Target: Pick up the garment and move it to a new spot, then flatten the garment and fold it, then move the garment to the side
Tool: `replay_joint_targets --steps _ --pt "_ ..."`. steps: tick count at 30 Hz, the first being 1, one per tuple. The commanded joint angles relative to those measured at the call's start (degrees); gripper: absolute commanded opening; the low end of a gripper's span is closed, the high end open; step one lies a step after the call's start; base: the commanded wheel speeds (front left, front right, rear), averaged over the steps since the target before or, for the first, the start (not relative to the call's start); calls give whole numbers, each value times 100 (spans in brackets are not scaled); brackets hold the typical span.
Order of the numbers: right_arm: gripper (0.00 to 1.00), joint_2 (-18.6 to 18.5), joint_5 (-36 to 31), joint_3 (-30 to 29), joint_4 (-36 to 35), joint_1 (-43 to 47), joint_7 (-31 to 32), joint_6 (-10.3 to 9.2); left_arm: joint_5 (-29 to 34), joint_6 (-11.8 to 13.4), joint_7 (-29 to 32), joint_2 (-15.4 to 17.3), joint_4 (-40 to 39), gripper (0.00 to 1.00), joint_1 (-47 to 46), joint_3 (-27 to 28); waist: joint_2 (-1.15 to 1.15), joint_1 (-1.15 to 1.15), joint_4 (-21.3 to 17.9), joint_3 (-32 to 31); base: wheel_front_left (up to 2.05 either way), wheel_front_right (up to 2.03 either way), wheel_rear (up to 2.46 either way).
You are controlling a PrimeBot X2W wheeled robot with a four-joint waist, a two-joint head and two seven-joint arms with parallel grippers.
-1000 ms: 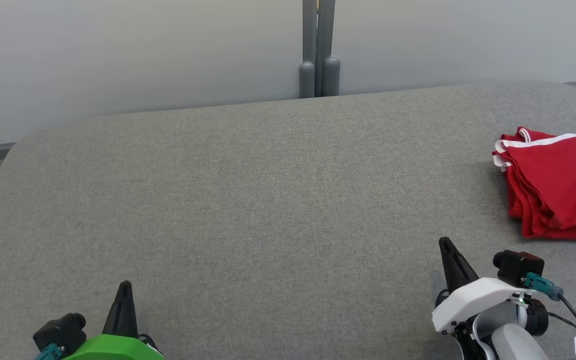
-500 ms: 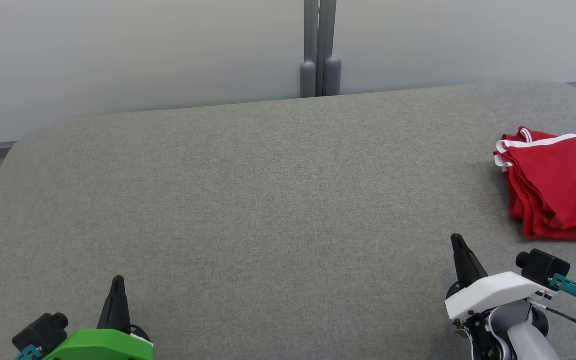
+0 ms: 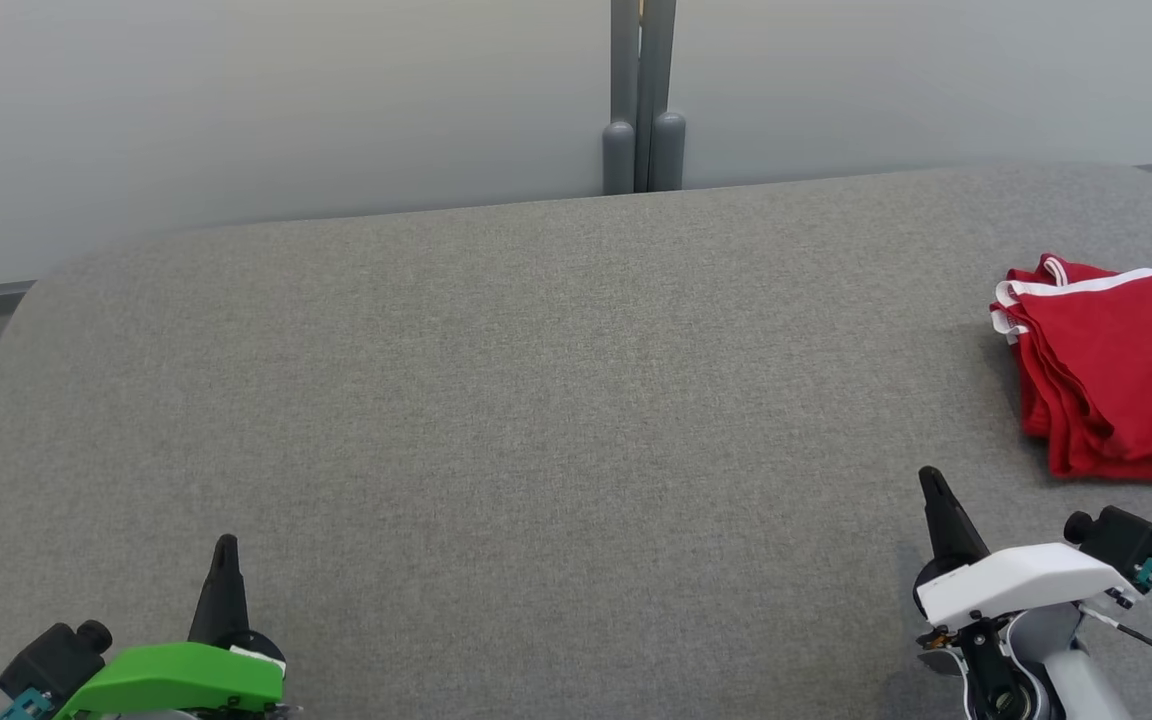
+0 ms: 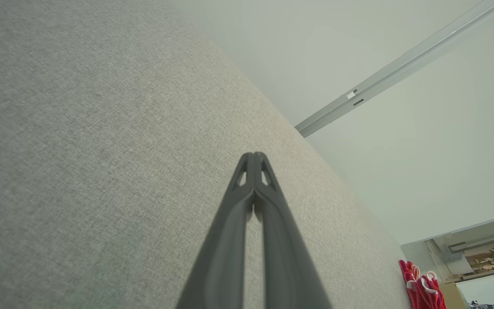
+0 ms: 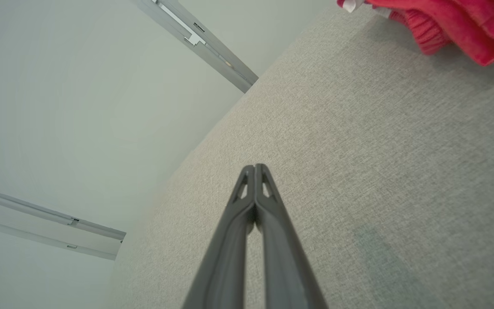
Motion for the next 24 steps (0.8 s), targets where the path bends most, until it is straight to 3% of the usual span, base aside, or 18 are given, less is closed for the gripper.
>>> replay_joint_targets --steps 1,24 --pt "0 -25 149 -35 -112 -36 29 2 -161 -13 30 31 -81 0 -141 22 0 0 1 0 0 0 0" --pt "0 -33 1692 -265 -436 82 418 2 -1625 -20 415 40 -309 0 -211 123 0 0 29 11 0 0 0"
